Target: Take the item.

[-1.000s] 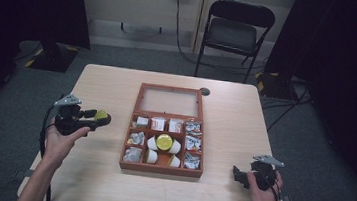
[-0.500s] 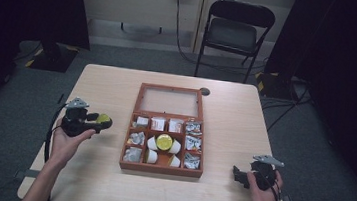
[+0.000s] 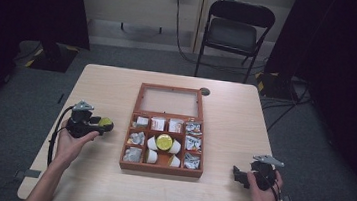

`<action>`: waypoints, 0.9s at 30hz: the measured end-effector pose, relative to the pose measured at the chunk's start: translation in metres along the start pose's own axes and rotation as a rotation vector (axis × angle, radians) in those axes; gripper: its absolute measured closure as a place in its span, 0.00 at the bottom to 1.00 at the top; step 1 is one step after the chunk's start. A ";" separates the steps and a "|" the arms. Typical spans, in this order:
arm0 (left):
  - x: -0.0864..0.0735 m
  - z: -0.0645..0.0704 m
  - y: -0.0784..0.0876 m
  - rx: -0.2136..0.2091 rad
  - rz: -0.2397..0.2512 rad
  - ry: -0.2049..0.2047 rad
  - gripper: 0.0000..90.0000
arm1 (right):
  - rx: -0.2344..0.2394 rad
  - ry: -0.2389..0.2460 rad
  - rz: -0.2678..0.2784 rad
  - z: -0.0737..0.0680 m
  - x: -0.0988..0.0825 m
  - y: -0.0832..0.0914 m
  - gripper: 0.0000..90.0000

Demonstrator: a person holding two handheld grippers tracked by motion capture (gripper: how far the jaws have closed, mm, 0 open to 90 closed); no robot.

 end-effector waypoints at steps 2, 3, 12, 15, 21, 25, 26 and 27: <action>-0.002 -0.001 -0.001 0.013 -0.020 -0.011 0.42 | 0.000 0.000 0.000 0.000 0.000 0.000 0.00; -0.002 -0.001 -0.002 0.013 -0.014 -0.008 0.42 | 0.000 0.000 0.000 0.000 0.000 0.000 0.00; -0.009 -0.005 -0.007 0.002 -0.026 0.029 0.42 | 0.000 0.000 0.000 0.000 0.000 0.000 0.00; -0.011 -0.005 -0.010 0.004 -0.041 0.027 0.42 | 0.000 0.000 0.000 0.000 0.000 0.000 0.00; -0.013 -0.007 -0.011 0.014 -0.035 0.028 0.42 | 0.000 0.001 0.001 0.000 0.000 0.000 0.00; -0.013 -0.008 -0.011 0.008 -0.036 0.027 0.41 | 0.000 0.001 0.001 0.000 0.000 0.000 0.00; -0.013 -0.007 -0.011 0.005 -0.038 0.027 0.41 | 0.000 0.000 0.000 0.000 0.000 0.000 0.00; -0.014 -0.007 -0.011 0.001 -0.046 0.028 0.41 | 0.000 0.000 0.000 0.000 0.000 0.000 0.00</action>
Point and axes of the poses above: each handheld gripper's, and its own axes: y roughly backward along the jaws, x roughly out of its top, z roughly to its right, the point moved 8 cm from there along -y, roughly forward along the jaws, and after that the axes turned 15 degrees about -x, right-handed, at the moved point
